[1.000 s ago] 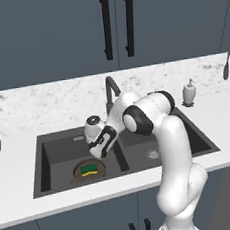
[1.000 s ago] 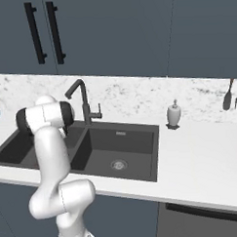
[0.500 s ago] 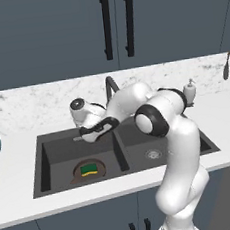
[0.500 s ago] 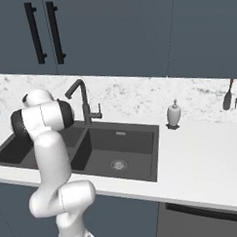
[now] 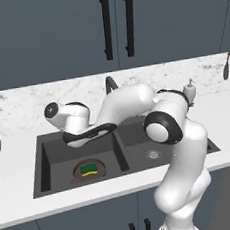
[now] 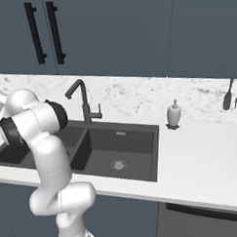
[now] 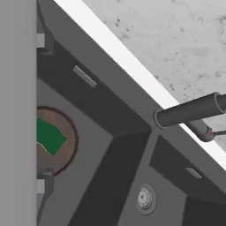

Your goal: Pick the pan and sponge and place them into the sink. Then turn on the water.

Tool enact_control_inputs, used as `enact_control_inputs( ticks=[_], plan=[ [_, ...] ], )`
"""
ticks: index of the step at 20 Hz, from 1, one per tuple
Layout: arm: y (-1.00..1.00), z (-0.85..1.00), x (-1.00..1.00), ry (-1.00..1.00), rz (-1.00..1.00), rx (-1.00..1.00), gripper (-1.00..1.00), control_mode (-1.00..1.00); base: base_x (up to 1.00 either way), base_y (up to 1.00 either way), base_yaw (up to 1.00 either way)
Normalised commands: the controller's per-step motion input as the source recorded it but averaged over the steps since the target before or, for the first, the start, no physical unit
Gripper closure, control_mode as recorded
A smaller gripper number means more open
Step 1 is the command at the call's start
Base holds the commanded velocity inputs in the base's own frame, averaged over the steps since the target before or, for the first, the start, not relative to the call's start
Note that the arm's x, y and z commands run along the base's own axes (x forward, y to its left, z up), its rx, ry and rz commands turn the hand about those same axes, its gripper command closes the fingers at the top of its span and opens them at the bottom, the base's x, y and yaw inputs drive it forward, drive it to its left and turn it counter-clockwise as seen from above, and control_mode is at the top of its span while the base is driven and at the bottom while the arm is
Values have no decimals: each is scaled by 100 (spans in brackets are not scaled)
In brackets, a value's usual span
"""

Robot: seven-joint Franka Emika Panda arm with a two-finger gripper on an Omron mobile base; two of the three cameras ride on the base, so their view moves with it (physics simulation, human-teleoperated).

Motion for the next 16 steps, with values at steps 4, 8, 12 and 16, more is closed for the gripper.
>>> enact_control_inputs(
  ticks=[4, 8, 12, 16],
  plan=[
    [0, 6, -100, -37, 0, -1, -100, -100, 0, 0, 0],
    [0, 28, -100, -41, 0, -1, -100, -100, 0, 0, 0],
    [0, 44, -100, -43, 0, 0, -100, -100, 0, 0, 0],
    [-9, 60, -100, -29, 0, 6, -100, -100, 0, 0, 0]
  ],
)
